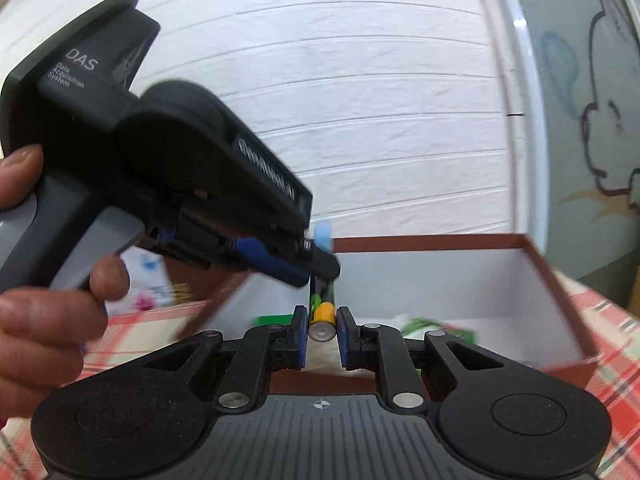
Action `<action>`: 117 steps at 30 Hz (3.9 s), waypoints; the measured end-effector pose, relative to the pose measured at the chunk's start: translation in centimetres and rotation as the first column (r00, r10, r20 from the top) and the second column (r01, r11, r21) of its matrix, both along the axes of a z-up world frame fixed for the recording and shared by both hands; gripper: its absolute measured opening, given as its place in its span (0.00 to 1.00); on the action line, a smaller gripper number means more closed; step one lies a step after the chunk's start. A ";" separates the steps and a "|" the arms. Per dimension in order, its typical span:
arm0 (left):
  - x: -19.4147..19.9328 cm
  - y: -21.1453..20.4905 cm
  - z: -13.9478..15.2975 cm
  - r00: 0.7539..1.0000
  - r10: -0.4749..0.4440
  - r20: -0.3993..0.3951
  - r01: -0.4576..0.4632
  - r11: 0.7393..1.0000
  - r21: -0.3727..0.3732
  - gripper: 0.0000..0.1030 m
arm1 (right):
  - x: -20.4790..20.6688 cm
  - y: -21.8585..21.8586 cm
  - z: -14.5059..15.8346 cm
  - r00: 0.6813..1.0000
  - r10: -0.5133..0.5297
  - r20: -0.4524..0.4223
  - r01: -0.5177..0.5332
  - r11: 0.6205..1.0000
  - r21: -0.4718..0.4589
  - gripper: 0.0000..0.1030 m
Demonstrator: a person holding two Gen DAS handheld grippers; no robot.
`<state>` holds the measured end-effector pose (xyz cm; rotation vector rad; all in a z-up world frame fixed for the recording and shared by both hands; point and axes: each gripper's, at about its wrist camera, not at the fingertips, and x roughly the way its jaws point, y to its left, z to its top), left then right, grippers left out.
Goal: Organize objects
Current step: 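Carry the marker into the brown box and release it, then move the right tool to the blue tape roll and grasp it, then carry the blue tape into the brown box and release it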
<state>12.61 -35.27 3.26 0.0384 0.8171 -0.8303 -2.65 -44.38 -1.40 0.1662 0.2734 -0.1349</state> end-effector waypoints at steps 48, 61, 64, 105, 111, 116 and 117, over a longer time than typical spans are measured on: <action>-0.9 44.0 -12.9 0.606 0.761 0.234 -0.778 0.628 -0.027 0.69 | 20.3 35.5 -4.3 0.811 0.484 -0.329 -0.573 0.770 -0.281 0.21; -1.0 43.0 -12.8 0.627 0.736 0.255 -0.765 0.644 0.021 0.78 | 6.3 15.2 -6.1 0.795 0.455 -0.400 -0.199 0.819 0.538 0.27; -0.5 41.8 -12.5 0.652 0.704 0.283 -0.750 0.654 0.100 0.82 | 1.1 11.2 -6.3 0.858 0.340 -0.386 -0.131 0.870 0.476 0.53; -2.5 20.1 -6.7 0.968 0.166 -0.190 -0.169 0.986 0.000 0.24 | -0.2 19.1 -5.5 0.938 0.245 -0.247 -0.304 0.921 -0.244 0.49; -1.6 13.6 -0.2 0.998 0.063 0.019 -0.062 0.998 -0.028 0.25 | 1.1 15.1 -0.5 0.989 0.134 -0.061 -0.146 0.937 -0.318 0.49; -0.6 8.1 1.6 0.998 -0.010 0.061 0.014 0.998 -0.067 0.24 | 2.2 11.8 1.2 0.999 0.033 0.033 -0.018 0.931 -0.366 0.49; -0.3 6.8 1.5 0.997 -0.020 0.069 0.025 0.997 -0.068 0.24 | 2.5 10.8 1.3 0.999 0.013 0.042 0.003 0.936 -0.352 0.49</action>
